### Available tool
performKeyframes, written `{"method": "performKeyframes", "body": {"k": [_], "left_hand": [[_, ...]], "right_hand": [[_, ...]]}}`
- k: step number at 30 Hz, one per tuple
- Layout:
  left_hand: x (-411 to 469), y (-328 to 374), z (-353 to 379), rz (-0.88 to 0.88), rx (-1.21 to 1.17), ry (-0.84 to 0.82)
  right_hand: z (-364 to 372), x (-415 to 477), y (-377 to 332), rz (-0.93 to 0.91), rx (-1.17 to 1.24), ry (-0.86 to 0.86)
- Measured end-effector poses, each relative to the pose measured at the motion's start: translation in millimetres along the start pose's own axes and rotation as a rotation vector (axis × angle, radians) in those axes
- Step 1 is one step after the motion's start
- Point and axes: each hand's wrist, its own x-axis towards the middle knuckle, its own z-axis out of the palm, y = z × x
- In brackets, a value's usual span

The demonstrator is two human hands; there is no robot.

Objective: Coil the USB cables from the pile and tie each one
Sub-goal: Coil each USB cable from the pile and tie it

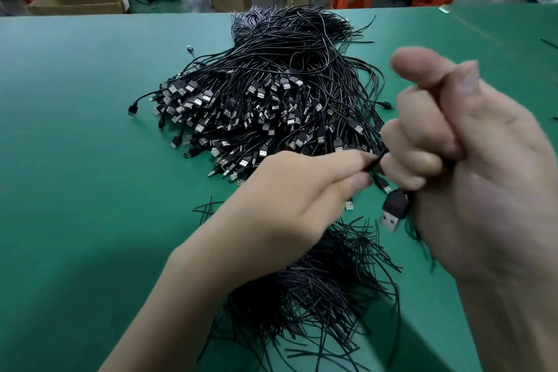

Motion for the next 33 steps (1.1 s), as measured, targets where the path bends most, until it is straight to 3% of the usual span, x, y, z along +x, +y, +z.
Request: {"method": "performKeyframes", "body": {"k": [4, 7, 10, 12, 14, 16, 24, 26, 29, 33], "left_hand": [[-1.1, 11.3, -2.2, -0.029, 0.204, -0.018], [0.3, 10.6, -1.7, -0.157, 0.260, -0.048], [1.2, 2.6, -2.4, -0.222, 0.224, -0.063], [1.4, 3.7, -3.8, -0.145, 0.252, -0.017], [-1.6, 9.4, -5.6, -0.071, 0.305, 0.044], [-5.7, 8.9, -12.9, -0.048, 0.387, 0.100], [-8.4, 2.2, -15.1, -0.079, 0.193, 0.301], [-6.4, -11.6, -19.1, -0.112, 0.217, 0.284], [-4.7, -28.7, -22.4, -0.020, -0.126, 0.236], [1.2, -33.4, -0.6, -0.008, -0.351, 0.194]], "right_hand": [[2.2, -1.2, 15.0, -0.036, -0.142, 0.138], [7.9, -3.0, 25.4, -0.141, -0.256, 0.160], [2.5, -4.2, 30.4, -0.309, -0.540, 0.183], [-2.7, -4.5, 35.1, -0.355, -0.809, 0.162], [-5.3, -5.9, 41.2, -0.314, -1.039, 0.118], [-5.5, -6.6, 43.9, -0.141, -1.081, 0.032], [-5.8, -1.1, 36.0, 0.464, -0.716, -0.319], [-7.9, -2.3, 32.2, 0.525, -0.601, -0.404], [-10.4, -3.9, 25.6, 0.585, -0.284, -0.475], [-4.3, -2.7, 25.4, 0.435, 0.124, -0.424]]}}
